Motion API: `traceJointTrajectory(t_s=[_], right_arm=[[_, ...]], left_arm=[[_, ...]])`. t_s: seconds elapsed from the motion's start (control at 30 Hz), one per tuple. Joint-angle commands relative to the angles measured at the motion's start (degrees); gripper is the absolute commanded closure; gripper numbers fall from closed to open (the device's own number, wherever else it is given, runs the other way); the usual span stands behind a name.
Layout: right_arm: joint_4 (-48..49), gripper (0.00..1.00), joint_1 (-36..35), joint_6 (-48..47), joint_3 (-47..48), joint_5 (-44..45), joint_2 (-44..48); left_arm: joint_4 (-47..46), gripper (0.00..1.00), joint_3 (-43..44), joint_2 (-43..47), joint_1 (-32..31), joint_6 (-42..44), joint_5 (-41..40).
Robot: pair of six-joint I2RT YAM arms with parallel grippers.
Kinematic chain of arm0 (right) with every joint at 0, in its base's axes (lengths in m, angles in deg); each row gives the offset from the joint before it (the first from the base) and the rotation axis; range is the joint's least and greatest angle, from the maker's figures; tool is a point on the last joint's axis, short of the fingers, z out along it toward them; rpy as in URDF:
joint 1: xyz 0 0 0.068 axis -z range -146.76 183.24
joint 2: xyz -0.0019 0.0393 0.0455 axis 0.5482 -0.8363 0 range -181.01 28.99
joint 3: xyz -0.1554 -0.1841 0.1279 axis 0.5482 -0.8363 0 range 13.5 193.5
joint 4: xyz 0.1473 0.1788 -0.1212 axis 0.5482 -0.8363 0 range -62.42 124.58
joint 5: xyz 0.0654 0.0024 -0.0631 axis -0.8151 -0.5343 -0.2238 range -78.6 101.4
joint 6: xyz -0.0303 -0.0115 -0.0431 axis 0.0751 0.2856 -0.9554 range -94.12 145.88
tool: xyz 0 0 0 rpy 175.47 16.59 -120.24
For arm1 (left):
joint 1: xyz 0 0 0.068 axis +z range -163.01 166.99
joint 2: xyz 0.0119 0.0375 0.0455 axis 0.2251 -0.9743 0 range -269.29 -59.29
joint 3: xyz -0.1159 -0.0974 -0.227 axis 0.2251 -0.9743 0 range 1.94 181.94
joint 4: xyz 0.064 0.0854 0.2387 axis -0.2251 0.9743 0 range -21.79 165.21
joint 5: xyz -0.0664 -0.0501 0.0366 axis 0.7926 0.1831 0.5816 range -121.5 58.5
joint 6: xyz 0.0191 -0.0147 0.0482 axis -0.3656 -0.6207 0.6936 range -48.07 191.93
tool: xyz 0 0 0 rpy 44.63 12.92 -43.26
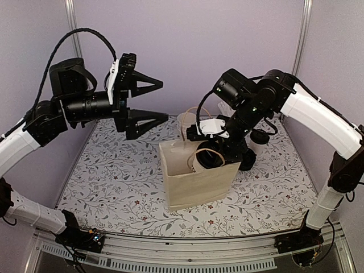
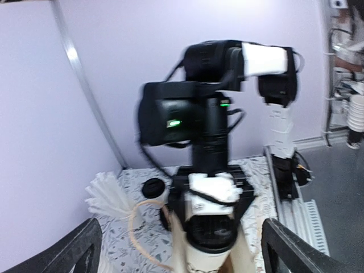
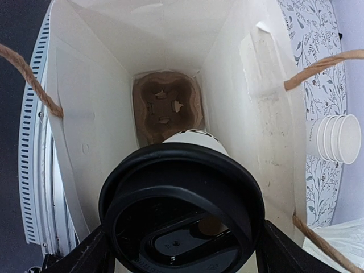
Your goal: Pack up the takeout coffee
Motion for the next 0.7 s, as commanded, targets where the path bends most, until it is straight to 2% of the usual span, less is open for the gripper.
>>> traceJointTrajectory(t_s=[0.0, 0.13, 0.3, 0.47, 0.67], right_arm=[[0.3, 0.52, -1.5, -1.4, -1.8, -0.1, 2.5], [2.0, 0.53, -4.2, -2.9, -7.8, 3.9, 3.9], [8.5, 0.53, -7.1, -5.4, -19.6, 14.1, 8.3], [11.1, 0.53, -8.0, -6.0, -24.2, 16.8, 11.2], [14.0, 0.53, -9.6, -8.7, -28.0, 19.0, 13.8]], left_arm=[[-7.9, 0.00, -3.1, -4.5, 10.2, -5.5, -1.4], [-6.8, 0.03, 1.2, -15.5, 17.2, -9.6, -4.5], [-11.3, 0.11, 2.1, -27.1, 20.7, -13.8, -2.9], [-22.2, 0.13, -4.4, -30.0, 20.6, -19.7, 4.5], [-25.0, 0.13, -8.1, -32.2, 18.5, -21.2, 7.5]])
